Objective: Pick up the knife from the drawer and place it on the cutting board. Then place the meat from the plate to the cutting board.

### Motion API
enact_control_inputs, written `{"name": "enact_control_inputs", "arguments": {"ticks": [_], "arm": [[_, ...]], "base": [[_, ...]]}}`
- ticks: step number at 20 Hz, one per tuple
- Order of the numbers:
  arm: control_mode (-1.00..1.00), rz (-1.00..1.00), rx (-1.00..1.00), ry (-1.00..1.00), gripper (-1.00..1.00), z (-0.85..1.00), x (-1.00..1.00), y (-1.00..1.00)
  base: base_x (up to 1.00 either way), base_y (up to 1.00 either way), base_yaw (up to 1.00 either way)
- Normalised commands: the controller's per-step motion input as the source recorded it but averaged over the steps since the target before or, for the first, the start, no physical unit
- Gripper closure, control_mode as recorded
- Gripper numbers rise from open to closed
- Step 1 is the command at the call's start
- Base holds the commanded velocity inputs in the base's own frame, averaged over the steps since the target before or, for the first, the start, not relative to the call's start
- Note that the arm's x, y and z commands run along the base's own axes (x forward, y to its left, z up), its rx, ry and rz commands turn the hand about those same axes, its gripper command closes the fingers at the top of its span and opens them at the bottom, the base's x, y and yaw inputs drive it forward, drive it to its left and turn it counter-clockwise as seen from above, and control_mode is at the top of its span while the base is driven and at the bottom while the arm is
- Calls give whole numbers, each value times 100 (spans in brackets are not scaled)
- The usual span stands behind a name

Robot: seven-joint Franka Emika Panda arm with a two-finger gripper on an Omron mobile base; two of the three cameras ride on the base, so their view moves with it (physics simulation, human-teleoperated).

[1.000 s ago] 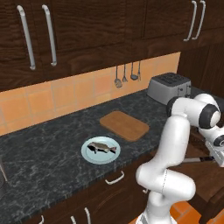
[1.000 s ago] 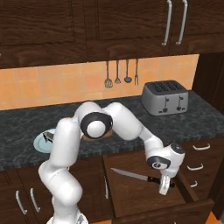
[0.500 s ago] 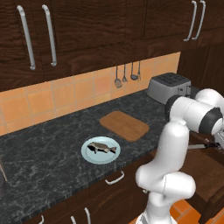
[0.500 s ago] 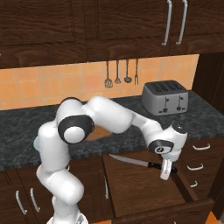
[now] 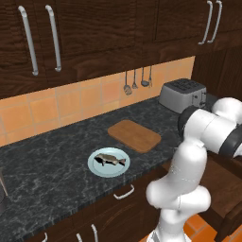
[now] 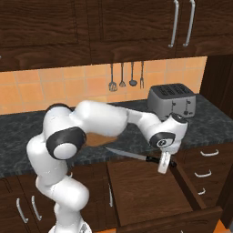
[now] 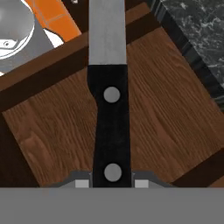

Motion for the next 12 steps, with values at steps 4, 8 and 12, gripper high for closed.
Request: {"name": "enact_control_inputs", "arguments": {"ticks": [4,8,12], "arm": [[-100,-3,0,0,100,10,29,100],[-100,-1,0,0,100,12,37,100],[-100,0,0,0,100,7,50,91]], "base": [[0,0,0],[0,0,0],[0,0,0]]}}
